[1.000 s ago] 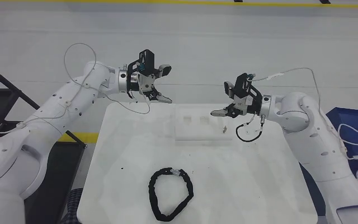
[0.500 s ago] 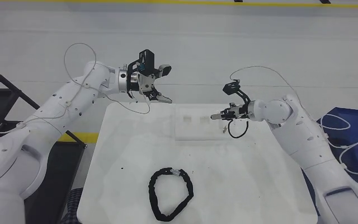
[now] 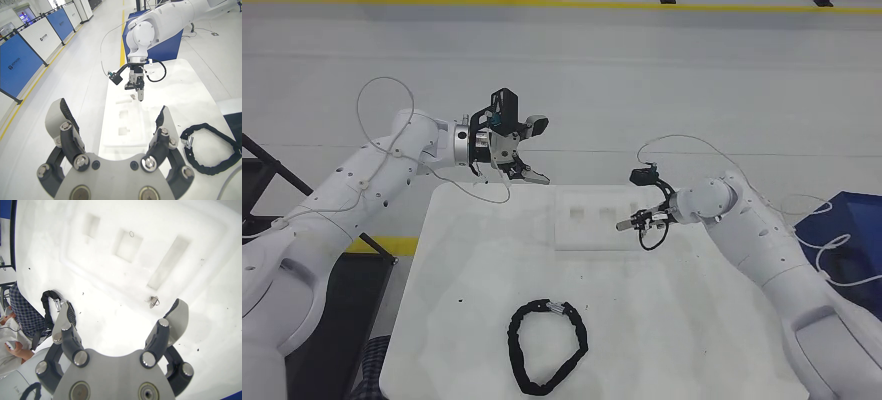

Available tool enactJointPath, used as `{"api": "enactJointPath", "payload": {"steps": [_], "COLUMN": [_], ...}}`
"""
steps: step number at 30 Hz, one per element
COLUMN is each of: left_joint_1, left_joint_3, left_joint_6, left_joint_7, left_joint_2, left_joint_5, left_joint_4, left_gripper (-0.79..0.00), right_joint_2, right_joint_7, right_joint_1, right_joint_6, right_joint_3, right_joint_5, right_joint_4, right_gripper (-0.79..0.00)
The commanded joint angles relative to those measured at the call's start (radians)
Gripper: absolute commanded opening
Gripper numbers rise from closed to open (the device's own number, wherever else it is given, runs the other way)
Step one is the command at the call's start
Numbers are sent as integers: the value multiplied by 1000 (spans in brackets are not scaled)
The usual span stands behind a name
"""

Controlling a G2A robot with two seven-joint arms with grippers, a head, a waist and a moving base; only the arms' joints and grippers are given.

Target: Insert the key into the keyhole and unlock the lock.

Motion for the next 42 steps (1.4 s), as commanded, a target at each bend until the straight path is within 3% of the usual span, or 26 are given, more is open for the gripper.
{"api": "enactJointPath", "payload": {"steps": [1, 10, 13, 15, 16, 22, 42], "left_joint_1": [0, 0, 0, 0, 0, 0, 0], "left_joint_3": [0, 0, 0, 0, 0, 0, 0], "left_joint_6": [0, 0, 0, 0, 0, 0, 0], "left_joint_7": [0, 0, 0, 0, 0, 0, 0], "left_joint_2": [0, 0, 0, 0, 0, 0, 0], "left_joint_5": [0, 0, 0, 0, 0, 0, 0], "left_joint_4": [0, 0, 0, 0, 0, 0, 0], "left_gripper": [0, 0, 0, 0, 0, 0, 0], "right_joint_2": [-13, -62, -77, -86, -91, -116, -174], "right_joint_7": [2, -10, -7, -7, -7, -12, -25], "right_joint_1": [9, 46, 62, 71, 76, 94, 115], "right_joint_6": [-5, -49, -44, -42, -36, -8, 1], "right_joint_3": [-14, -57, -74, -83, -88, -106, -126], "right_joint_5": [0, -7, -32, -45, -54, -81, -123], "right_joint_4": [36, 162, 196, 215, 224, 270, 374], "right_gripper": [0, 0, -151, -369, -403, -376, -582]}}
